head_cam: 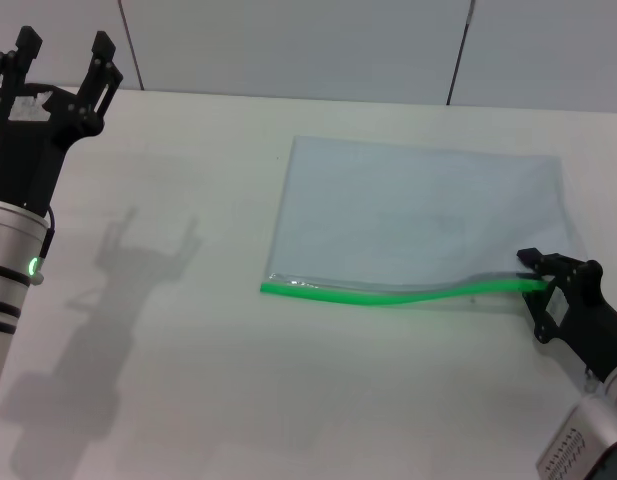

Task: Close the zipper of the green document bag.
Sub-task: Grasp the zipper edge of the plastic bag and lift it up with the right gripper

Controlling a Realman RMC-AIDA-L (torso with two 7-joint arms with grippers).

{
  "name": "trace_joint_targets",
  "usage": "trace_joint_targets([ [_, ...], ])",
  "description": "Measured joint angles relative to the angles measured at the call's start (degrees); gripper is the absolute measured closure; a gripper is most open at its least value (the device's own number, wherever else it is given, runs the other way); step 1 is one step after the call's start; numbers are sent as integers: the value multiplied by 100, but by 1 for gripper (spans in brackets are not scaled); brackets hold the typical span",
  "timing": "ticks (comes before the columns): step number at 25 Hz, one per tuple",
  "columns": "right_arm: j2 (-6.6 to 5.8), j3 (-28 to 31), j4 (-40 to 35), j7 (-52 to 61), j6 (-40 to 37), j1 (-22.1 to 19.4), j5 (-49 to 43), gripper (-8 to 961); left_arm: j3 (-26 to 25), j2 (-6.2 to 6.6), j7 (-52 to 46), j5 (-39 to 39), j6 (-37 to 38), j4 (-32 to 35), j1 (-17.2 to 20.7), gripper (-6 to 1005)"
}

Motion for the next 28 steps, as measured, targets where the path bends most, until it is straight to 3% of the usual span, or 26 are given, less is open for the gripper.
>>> trace_joint_targets([
  [3, 0, 0, -19, -2, -8, 1, -2, 833, 0, 0, 0, 0, 0, 0, -3, 182],
  [18, -20, -337, -562, -3, 11, 105, -11, 902, 113, 0, 45, 110, -178, 0, -77, 184],
  [28, -34, -561, -593, -8, -41, 265, -31, 906, 159, 0, 69, 676, -638, 11, -296, 185],
])
